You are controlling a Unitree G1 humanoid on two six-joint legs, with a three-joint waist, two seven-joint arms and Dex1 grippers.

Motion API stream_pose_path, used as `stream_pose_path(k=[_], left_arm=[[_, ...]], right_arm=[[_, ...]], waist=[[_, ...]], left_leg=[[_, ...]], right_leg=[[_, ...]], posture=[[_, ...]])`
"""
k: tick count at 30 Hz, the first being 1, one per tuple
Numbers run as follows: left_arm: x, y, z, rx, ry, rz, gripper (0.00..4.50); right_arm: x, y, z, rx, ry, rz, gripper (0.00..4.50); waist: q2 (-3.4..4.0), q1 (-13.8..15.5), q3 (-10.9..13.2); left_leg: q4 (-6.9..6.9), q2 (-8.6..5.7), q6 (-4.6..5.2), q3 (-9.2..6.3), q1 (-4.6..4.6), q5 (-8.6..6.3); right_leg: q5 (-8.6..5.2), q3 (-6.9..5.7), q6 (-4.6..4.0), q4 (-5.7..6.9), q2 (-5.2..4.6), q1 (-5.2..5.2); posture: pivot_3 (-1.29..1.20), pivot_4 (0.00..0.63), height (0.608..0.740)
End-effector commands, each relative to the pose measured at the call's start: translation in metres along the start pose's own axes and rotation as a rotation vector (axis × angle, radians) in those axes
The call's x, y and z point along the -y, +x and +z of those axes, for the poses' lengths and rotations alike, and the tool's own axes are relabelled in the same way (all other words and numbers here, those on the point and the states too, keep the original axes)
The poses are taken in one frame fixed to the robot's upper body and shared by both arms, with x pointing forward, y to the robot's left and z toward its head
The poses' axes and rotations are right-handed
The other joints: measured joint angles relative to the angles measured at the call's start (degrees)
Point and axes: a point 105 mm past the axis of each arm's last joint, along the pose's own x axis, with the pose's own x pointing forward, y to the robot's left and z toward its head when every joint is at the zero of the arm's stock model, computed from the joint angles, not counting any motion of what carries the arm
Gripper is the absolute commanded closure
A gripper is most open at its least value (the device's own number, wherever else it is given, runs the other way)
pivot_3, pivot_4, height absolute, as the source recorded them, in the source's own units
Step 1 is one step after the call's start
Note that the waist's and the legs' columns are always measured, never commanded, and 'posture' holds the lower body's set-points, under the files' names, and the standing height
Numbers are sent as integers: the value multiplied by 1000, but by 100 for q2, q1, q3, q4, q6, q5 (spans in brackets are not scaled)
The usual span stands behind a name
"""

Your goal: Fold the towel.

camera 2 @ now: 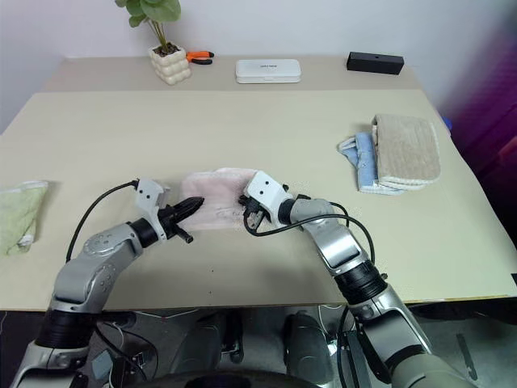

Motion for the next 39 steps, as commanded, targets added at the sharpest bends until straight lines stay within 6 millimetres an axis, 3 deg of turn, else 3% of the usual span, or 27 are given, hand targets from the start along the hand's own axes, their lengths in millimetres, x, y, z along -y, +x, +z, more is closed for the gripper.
stream_pose_path(k=[1, 4, 6, 10, 15, 22, 25, 32, 36, 39], left_arm=[[-17, -24, 34, 145, -82, 90, 4250], [-31, -41, 39, 192, -198, 171, 3185], [-34, -47, 35, 189, -281, 189, 2115], [-30, -48, 15, 143, -527, 204, 38], [-6, -29, 1, 101, -764, 116, 38], [25, -2, -10, -13, -837, 22, 38], [28, 3, -13, -35, -837, 18, 845], [23, 8, -12, -15, -849, 34, 4376], [12, 5, 8, 115, -826, 46, 4449], [-25, -11, 47, 318, -754, 148, 4449]], right_arm=[[6, -26, 35, 136, -13, 23, 2595], [-2, -41, 48, 172, -31, 92, 1079], [-7, -45, 49, 167, -50, 115, 15], [-18, -48, 56, 200, -98, 161, 0], [-31, -49, 57, 215, -133, 224, 0], [-32, -47, 55, 219, -157, 213, 0], [-31, -46, 56, 225, -166, 192, 0], [-31, -46, 57, 231, -164, 167, 0], [-30, -45, 59, 238, -159, 157, 0], [-28, -46, 59, 234, -162, 148, 0]], waist=[[0, -1, 1], [0, -9, 1], [0, -13, 1], [-2, 5, 1], [-9, 18, 3], [-11, 18, 2], [-11, 21, 2], [-11, 23, 2], [-11, 10, 2], [-16, 13, 6]], left_leg=[[0, 0, 1, 0, 0, -1], [0, 4, 29, -4, 1, -17], [0, 5, 31, -4, 2, -18], [1, 4, 32, -4, 3, -19], [6, 2, 32, -5, 3, -19], [7, 0, 24, -6, 4, -14], [8, -3, 14, -6, 4, -8], [7, -3, 15, -6, 4, -9], [6, -2, 15, -6, 4, -9], [5, 0, 15, -7, 4, -9]], right_leg=[[0, 1, 0, 0, -4, 0], [0, 2, 0, 0, -7, 2], [0, 2, 0, 0, -4, 2], [0, 1, 1, 0, 0, 5], [0, 1, 1, 0, 4, 9], [0, -2, 1, 0, 7, 11], [0, -3, 1, -1, 6, 12], [0, -4, 1, -4, 5, 11], [0, -3, 0, -3, 6, 10], [0, -3, -1, -3, 6, 8]], posture=[[0, 150, 740], [0, 150, 740], [0, 150, 740], [0, 150, 740], [0, 150, 740], [0, 150, 740], [0, 150, 740], [0, 150, 740], [0, 150, 740], [0, 150, 740]])
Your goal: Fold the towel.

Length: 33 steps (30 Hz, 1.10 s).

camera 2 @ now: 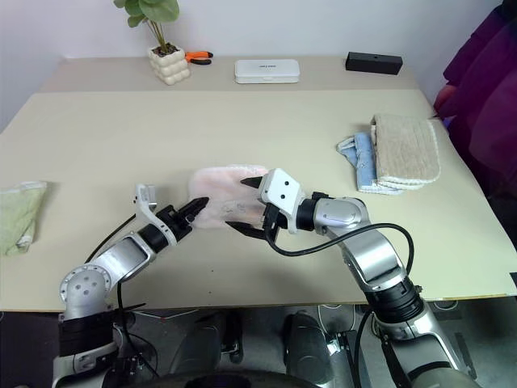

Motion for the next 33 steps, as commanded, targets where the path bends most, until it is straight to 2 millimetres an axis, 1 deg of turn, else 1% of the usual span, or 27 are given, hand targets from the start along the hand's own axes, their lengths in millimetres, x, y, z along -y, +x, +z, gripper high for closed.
stream_pose_path(k=[1, 2, 3, 4, 5, 6, 7, 8, 9, 11, 13, 15, 16, 18, 20, 23, 24, 26, 27, 28, 29, 30, 31, 32, 33], left_arm=[[14, -20, 81, 327, 127, -5, 4449], [14, -26, 97, 391, 160, 15, 4449], [13, -36, 119, 485, 179, 48, 4449], [11, -51, 143, 599, 171, 82, 4449], [9, -67, 163, 696, 174, 111, 4449], [6, -93, 186, 822, 199, 169, 4449], [1, -114, 201, 913, 203, 216, 4449], [-5, -132, 210, 987, 190, 261, 4449], [-12, -149, 215, 1049, 169, 298, 4449], [-31, -174, 214, 1120, 133, 384, 4449], [-55, -191, 201, 1123, 102, 501, 4449], [-74, -197, 179, 1079, 67, 578, 4449], [-79, -198, 170, 1065, 52, 594, 4449], [-97, -206, 148, 1087, -63, 648, 4449], [-107, -214, 133, 1113, -137, 680, 4449], [-113, -222, 121, 1144, -199, 702, 3491], [-113, -224, 119, 1155, -213, 701, 3066], [-110, -241, 121, 1226, -221, 710, 2084], [-108, -247, 122, 1252, -220, 712, 1471], [-104, -254, 126, 1270, -193, 710, 948], [-101, -256, 128, 1277, -174, 708, 521], [-90, -258, 138, 1264, -79, 698, 20], [-79, -258, 148, 1248, 11, 685, 20], [-71, -256, 154, 1234, 69, 675, 20], [-57, -252, 163, 1207, 162, 647, 20]], right_arm=[[1, -1, 16, 43, -50, -7, 0], [1, -1, 16, 41, -50, -9, 0], [1, -2, 15, 40, -50, -11, 0], [1, -2, 15, 38, -49, -11, 0], [1, -3, 14, 36, -49, -10, 0], [0, -3, 13, 33, -47, -7, 0], [-1, -3, 12, 30, -47, -3, 0], [-1, -3, 11, 28, -46, 0, 0], [-2, -3, 10, 27, -45, 2, 0], [-2, -3, 9, 25, -45, 4, 0], [-2, -3, 9, 24, -48, 9, 0], [-2, -3, 8, 20, -53, 15, 0], [-2, -3, 7, 18, -55, 17, 0], [-2, -3, 4, 9, -60, 24, 0], [-1, -4, 3, 5, -63, 30, 0], [0, -5, 3, 3, -65, 32, 0], [1, -6, 2, 2, -65, 32, 0], [2, -6, -1, -11, -65, 34, 0], [3, -7, -2, -15, -65, 35, 0], [3, -7, -3, -19, -64, 36, 0], [4, -8, -3, -20, -64, 37, 0], [5, -9, -4, -25, -65, 35, 0], [8, -10, -5, -30, -66, 30, 0], [10, -11, -6, -34, -67, 27, 0], [14, -13, -7, -37, -64, 13, 0]], waist=[[-5, -4, 3], [-7, -8, 4], [-7, -15, 4], [-7, -21, 5], [-8, -23, 5], [-8, -27, 5], [-8, -34, 5], [-8, -39, 5], [-8, -31, 5], [-8, -14, 5], [-11, 2, 4], [-22, 14, 1], [-27, 17, 1], [-56, 29, 2], [-76, 23, -1], [-84, 2, -4], [-83, -4, -3], [-84, -16, -3], [-84, -20, -3], [-84, -20, -3], [-84, -19, -3], [-84, -12, -3], [-90, -11, -1], [-98, -11, 1], [-98, 2, 2]], left_leg=[[0, 1, 1, 0, 0, 0], [0, 2, 3, 0, 0, -2], [0, 2, 7, 0, 0, -4], [-1, 3, 10, 1, 0, -6], [-2, 2, 10, 1, -1, -6], [-3, 3, 9, 1, 0, -6], [-3, 3, 0, 1, 0, -1], [-4, 3, -9, 2, 0, 5], [-5, 3, -9, 4, 0, 5], [-5, 1, -9, 5, 0, 5], [-4, -2, -7, 6, 0, 3], [-1, -4, -1, 5, 0, -1], [0, -5, 8, 5, 0, -7], [2, -6, 17, 2, -1, -20], [2, -5, 8, -1, -1, -26], [0, -1, 7, -2, 0, -27], [-1, 0, 7, -2, 0, -28], [-2, 0, 7, -2, 0, -28], [-2, 1, 7, -1, 0, -28], [-2, 2, 8, -2, 0, -28], [-3, 2, 8, -1, 0, -28], [-3, 2, 8, -1, 0, -28], [-3, 2, 8, -1, 0, -28], [-3, 3, 8, -1, 0, -29], [-3, 6, 7, -2, -1, -29]], right_leg=[[0, 0, 0, 0, 0, -1], [0, 0, -1, 0, -1, -1], [0, 0, -1, -1, -1, -2], [0, 0, -1, -1, -1, -1], [0, 0, -1, -2, -1, -2], [0, 1, -1, -3, -2, -2], [0, 2, 0, -4, -3, -2], [0, 2, 0, -6, -3, -2], [0, 2, 0, -8, -2, -2], [-1, 1, 2, -9, -1, -1], [-1, 1, 2, -10, -3, 2], [-1, -1, 2, -10, -5, 5], [-1, 0, 2, -11, -7, 6], [-1, 0, 2, -14, -10, 7], [-1, 1, 2, -15, -19, 8], [0, 1, 1, -15, -21, 7], [0, 1, 1, -15, -21, 7], [0, 1, 0, -15, -21, 5], [0, 1, -1, -15, -21, 5], [0, 1, -1, -15, -20, 5], [-1, 1, -1, -15, -20, 4], [-1, 1, -1, -16, -20, 4], [-1, 1, -2, -16, -20, 3], [-1, 0, -3, -16, -19, 2], [-2, -1, -4, -16, -17, 1]], posture=[[0, 150, 740], [0, 150, 740], [0, 150, 740], [0, 150, 740], [0, 150, 740], [0, 150, 740], [0, 150, 740], [0, 150, 740], [0, 150, 740], [0, 150, 740], [0, 150, 740], [0, 150, 740], [0, 150, 740], [0, 150, 740], [0, 150, 740], [0, 150, 740], [0, 150, 740], [0, 150, 740], [0, 150, 740], [0, 150, 740], [0, 150, 740], [0, 150, 740], [0, 150, 740], [0, 150, 740], [0, 150, 740]])
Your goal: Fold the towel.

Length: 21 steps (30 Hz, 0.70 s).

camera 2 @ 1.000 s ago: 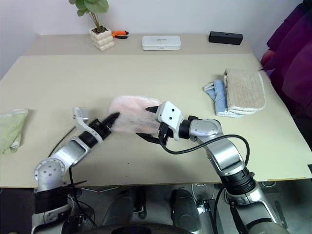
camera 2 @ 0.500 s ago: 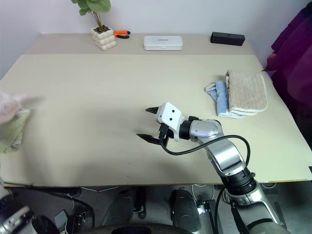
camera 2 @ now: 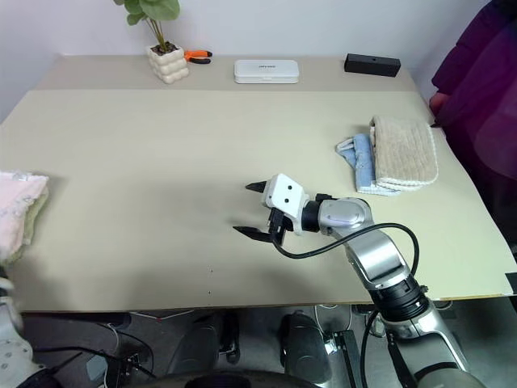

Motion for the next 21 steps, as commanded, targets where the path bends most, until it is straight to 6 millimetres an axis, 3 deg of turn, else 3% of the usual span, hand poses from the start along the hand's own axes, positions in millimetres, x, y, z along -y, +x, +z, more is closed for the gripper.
stream_pose_path(k=[1, 4, 8, 11, 13, 16, 21], left_arm=[[60, -1, 25, 67, 150, -248, 20], [118, -10, 8, -28, 430, -554, 20], [161, -51, -57, -287, 713, -934, 20], [166, -87, -106, -461, 860, -1150, 20], [161, -104, -129, -536, 930, -1254, 20], [159, -111, -146, -571, 930, -1312, 20], [149, -111, -160, -625, 950, -1373, 20]], right_arm=[[15, -9, 8, 19, -41, -41, 0], [34, -16, 6, 12, -11, -128, 0], [56, -34, -5, -16, 27, -243, 0], [70, -52, -19, -64, 58, -326, 0], [76, -64, -31, -102, 105, -377, 0], [80, -81, -43, -117, 187, -427, 0], [75, -94, -41, -97, 227, -462, 0]], waist=[[3, 22, 2], [10, 23, 4], [31, 18, 10], [45, 0, 15], [46, -11, 15], [49, 3, 16], [63, -11, 24]], left_leg=[[0, 0, -1, 0, 0, -1], [-14, 0, -1, -4, -1, -3], [-18, -10, 11, 9, -10, -14], [-23, -18, -14, 26, -21, -5], [-22, -15, -20, 28, -53, -1], [-20, 0, -20, 30, -85, 19], [-17, 39, -38, 31, -81, 34]], right_leg=[[-5, -1, -10, -7, -1, -4], [0, -6, -35, -59, 2, -6], [5, 2, -41, -82, -6, -10], [7, 15, -36, -85, -13, -21], [16, 17, -20, -77, -6, -37], [28, 12, -1, -62, 22, -77], [30, 4, -5, -53, 59, -80]], posture=[[0, 150, 740], [0, 150, 740], [0, 150, 740], [0, 150, 740], [0, 150, 740], [0, 150, 740], [0, 150, 740]])
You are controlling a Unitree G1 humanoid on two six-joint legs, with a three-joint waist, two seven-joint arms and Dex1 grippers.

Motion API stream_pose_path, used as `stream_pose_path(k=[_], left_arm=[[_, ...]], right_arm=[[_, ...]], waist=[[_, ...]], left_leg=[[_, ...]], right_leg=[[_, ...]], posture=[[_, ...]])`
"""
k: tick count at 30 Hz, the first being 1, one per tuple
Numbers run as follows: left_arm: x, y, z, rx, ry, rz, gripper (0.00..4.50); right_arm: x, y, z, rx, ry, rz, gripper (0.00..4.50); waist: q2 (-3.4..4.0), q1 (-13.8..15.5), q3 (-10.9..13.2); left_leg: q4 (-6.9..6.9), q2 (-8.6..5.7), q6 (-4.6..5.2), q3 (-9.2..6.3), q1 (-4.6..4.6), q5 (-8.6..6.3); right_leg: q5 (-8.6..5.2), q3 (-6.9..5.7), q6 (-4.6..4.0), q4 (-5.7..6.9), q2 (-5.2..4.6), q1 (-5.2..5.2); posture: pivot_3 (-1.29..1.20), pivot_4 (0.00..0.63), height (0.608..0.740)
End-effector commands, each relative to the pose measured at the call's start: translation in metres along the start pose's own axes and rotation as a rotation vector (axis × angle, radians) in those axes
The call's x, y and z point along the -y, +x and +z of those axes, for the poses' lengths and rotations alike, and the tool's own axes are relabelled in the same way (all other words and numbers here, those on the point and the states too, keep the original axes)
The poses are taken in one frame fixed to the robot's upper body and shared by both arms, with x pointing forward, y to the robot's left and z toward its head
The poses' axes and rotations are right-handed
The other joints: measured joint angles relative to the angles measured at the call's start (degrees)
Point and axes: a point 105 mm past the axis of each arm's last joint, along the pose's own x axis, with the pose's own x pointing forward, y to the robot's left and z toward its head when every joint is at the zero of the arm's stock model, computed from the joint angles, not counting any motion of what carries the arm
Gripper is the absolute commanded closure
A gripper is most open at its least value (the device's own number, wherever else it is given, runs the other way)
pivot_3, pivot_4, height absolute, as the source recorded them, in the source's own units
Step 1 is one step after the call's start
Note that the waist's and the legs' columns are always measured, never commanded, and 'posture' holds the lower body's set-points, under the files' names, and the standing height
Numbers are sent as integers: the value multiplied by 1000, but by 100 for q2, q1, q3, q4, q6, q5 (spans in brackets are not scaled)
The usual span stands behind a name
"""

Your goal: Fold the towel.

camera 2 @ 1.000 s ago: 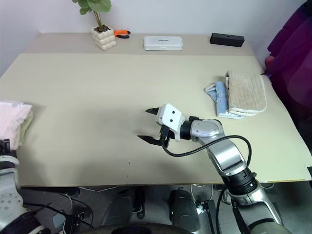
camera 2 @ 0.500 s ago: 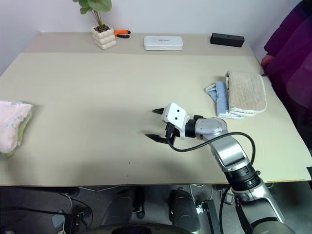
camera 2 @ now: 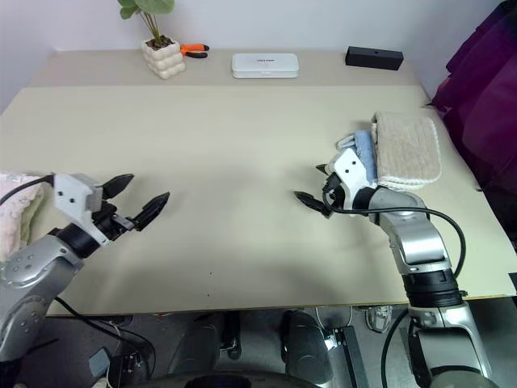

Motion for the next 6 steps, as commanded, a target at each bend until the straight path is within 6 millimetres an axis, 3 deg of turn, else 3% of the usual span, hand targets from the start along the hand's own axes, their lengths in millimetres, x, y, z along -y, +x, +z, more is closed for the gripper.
stream_pose_path(k=[1, 6], left_arm=[[2, 2, 0, 16, 35, -39, 20], [2, 2, -6, 1, 48, -63, 20]], right_arm=[[3, -12, 19, 59, -18, -24, 0], [2, -11, 23, 53, -27, -27, 0]], waist=[[9, -1, 5], [9, 13, 5]], left_leg=[[0, 1, 0, 0, 0, 0], [8, 2, 3, 1, -1, -1]], right_leg=[[1, 0, -1, 0, 5, -1], [3, 2, -4, 2, 4, -1]], posture=[[0, 150, 740], [0, 150, 740]])
